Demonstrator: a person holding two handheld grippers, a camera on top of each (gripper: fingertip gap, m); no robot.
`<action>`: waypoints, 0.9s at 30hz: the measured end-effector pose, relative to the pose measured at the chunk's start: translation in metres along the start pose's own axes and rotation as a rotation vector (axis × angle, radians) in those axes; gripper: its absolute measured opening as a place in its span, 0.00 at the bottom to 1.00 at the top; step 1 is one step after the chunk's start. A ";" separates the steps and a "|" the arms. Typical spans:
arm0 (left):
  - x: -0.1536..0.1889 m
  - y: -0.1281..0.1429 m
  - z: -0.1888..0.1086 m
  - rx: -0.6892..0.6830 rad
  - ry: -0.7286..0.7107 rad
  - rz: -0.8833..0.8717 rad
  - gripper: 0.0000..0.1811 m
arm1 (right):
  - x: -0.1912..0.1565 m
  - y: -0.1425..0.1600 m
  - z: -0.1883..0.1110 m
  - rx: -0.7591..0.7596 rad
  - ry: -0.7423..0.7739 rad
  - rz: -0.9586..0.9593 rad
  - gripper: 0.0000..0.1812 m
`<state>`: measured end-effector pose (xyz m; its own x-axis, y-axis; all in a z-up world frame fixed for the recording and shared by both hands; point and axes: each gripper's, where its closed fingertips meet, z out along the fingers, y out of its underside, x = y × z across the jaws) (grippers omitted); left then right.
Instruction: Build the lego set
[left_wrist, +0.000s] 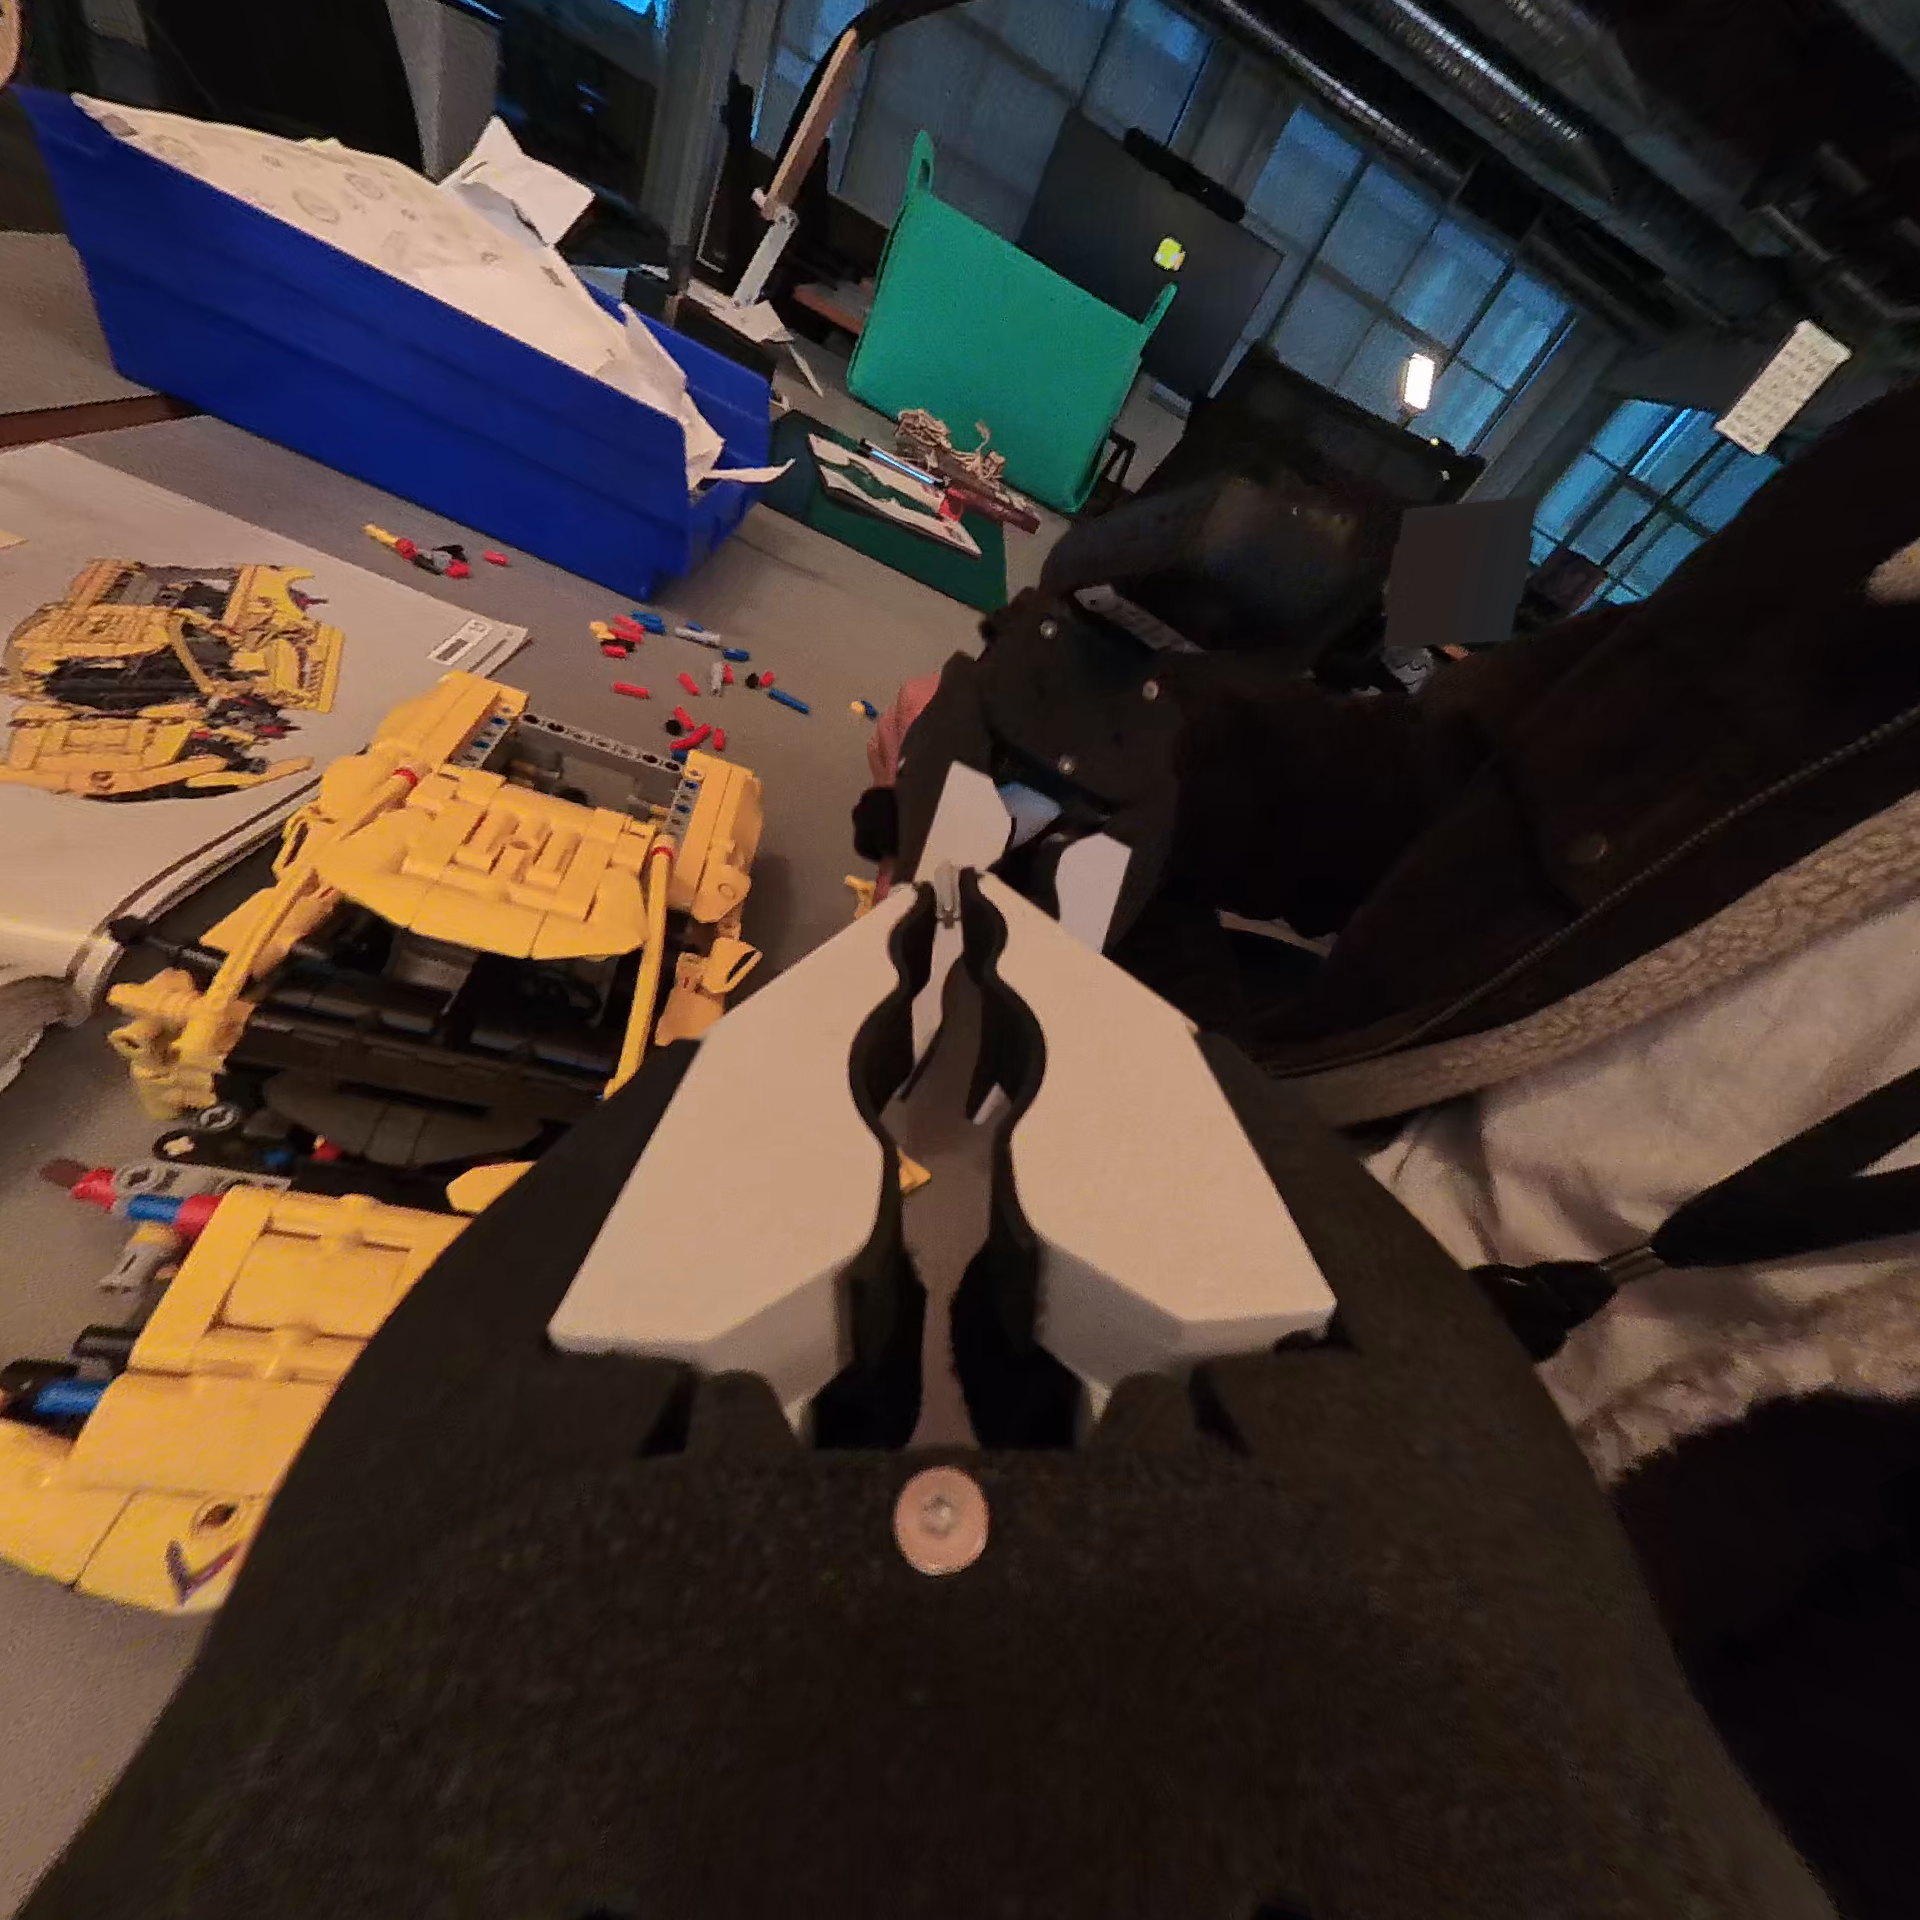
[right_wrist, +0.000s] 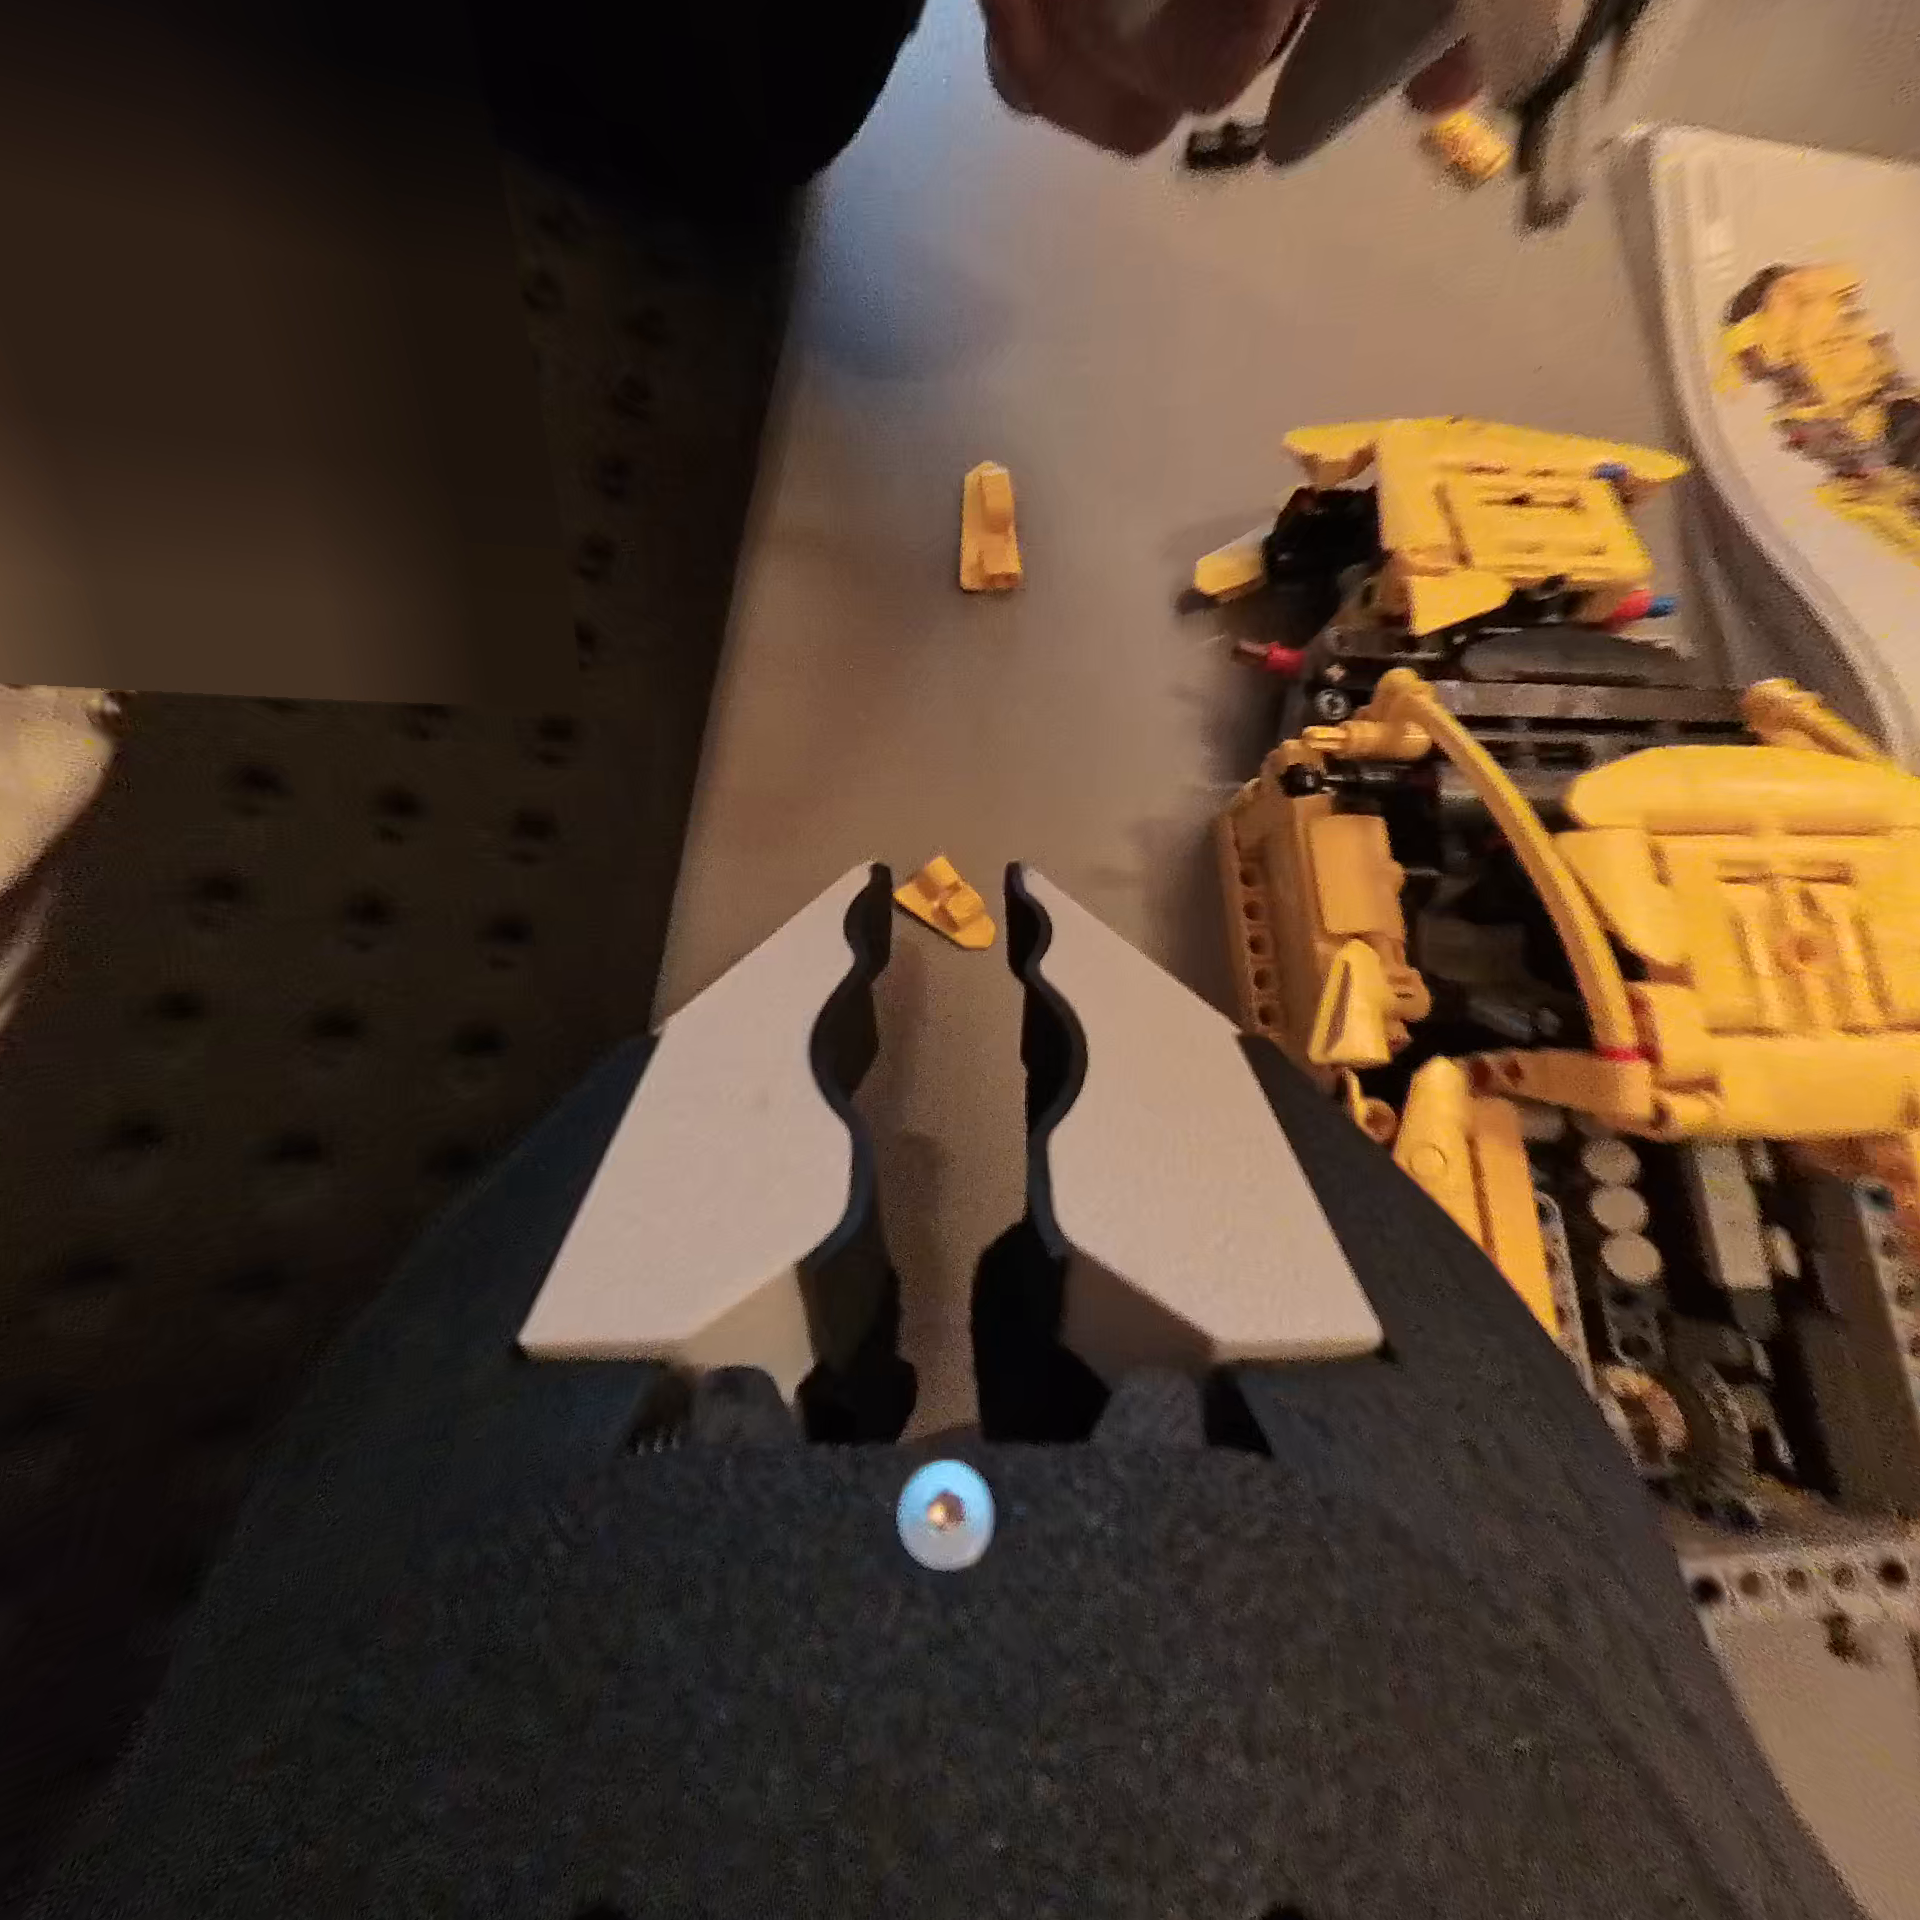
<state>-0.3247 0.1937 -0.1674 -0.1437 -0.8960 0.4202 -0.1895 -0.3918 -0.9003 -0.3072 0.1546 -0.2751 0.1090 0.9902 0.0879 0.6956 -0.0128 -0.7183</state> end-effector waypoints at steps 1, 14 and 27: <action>-0.002 0.000 -0.001 0.002 -0.008 -0.001 0.02 | 0.001 0.003 0.006 -0.020 -0.016 -0.005 0.12; 0.000 0.005 0.005 -0.017 -0.002 0.011 0.02 | 0.003 0.012 0.027 -0.050 -0.016 -0.032 0.05; 0.012 0.018 0.017 -0.085 0.013 0.167 0.02 | 0.022 -0.053 -0.055 0.487 -0.079 0.269 0.04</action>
<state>-0.3128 0.1724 -0.1802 -0.1928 -0.9440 0.2679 -0.2435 -0.2184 -0.9450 -0.3027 0.1696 -0.1977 0.1711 0.9685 -0.1811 0.2406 -0.2193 -0.9455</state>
